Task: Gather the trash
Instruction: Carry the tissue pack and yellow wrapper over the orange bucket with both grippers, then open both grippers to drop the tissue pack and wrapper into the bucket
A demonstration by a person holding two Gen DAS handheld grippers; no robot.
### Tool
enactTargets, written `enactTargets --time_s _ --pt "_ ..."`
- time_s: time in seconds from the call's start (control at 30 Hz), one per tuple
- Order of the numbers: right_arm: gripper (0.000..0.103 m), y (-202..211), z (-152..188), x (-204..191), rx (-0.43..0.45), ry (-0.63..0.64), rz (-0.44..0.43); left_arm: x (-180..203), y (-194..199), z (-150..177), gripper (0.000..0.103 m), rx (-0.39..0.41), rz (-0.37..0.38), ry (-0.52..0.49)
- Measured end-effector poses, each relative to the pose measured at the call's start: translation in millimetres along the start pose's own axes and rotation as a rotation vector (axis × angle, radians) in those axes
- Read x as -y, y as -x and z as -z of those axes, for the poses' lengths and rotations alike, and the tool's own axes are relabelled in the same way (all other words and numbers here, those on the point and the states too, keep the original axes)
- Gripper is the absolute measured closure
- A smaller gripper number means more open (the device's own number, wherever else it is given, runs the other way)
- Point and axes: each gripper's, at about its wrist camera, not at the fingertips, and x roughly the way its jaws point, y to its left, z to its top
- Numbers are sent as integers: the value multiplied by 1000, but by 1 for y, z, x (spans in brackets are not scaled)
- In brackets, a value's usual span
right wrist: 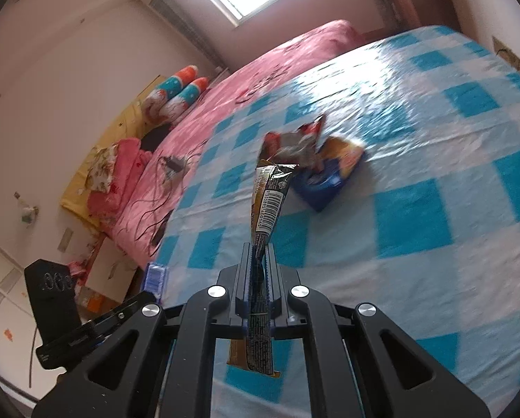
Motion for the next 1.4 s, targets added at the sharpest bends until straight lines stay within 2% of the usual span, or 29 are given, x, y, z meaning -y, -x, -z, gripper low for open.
enactTargets --time_s 0.27,0.6,1.03,1.4 --pt "96 -29 16 -41 -103 20 -94 -22 20 6 42 19 -8 30" --pt "96 -73 37 -104 -254 87 -190 -65 59 19 42 58 -53 90" --pt "95 -131 70 -198 -419 226 -286 -151 114 48 42 99 -207 235" --pt "95 -170 105 -257 -509 327 -312 -208 128 76 42 92 -292 363"
